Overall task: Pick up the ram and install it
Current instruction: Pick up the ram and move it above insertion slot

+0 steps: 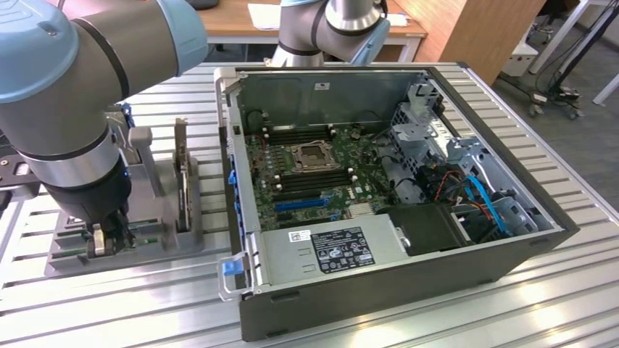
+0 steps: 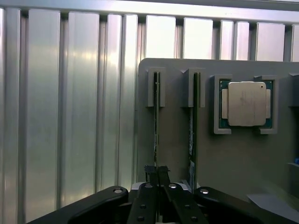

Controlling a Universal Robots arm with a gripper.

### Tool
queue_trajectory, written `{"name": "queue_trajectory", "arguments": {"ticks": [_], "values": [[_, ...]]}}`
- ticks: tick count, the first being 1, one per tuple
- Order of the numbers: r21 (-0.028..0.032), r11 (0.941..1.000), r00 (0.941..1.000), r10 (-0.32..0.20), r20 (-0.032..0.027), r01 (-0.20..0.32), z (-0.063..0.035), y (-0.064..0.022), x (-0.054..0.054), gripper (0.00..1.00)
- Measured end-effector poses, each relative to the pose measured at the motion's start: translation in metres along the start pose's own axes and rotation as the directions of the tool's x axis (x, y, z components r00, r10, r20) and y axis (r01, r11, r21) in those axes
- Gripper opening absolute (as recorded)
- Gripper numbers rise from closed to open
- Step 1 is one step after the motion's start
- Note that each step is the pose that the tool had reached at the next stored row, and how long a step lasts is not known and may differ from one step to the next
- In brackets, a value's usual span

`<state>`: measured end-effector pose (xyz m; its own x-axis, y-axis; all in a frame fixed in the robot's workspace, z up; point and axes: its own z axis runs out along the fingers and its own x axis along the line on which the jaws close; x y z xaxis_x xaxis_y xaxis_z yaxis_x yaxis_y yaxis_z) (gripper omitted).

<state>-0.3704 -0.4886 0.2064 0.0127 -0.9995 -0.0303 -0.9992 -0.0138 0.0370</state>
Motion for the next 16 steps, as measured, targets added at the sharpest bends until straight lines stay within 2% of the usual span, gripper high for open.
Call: {"name": "queue_trajectory", "arguments": {"ticks": [3, 10, 16], "values": [[-0.0011, 1.0000, 1.0000, 0.000, -0.0003, 0.000, -0.0048, 0.0001, 0.000, 0.11], [-0.0049, 1.0000, 1.0000, 0.000, -0.0052, 0.000, -0.0177, 0.0005, 0.000, 0.11], [-0.0061, 1.0000, 1.0000, 0.000, -0.0092, 0.000, -0.0336, 0.0011, -0.001, 0.11]]}}
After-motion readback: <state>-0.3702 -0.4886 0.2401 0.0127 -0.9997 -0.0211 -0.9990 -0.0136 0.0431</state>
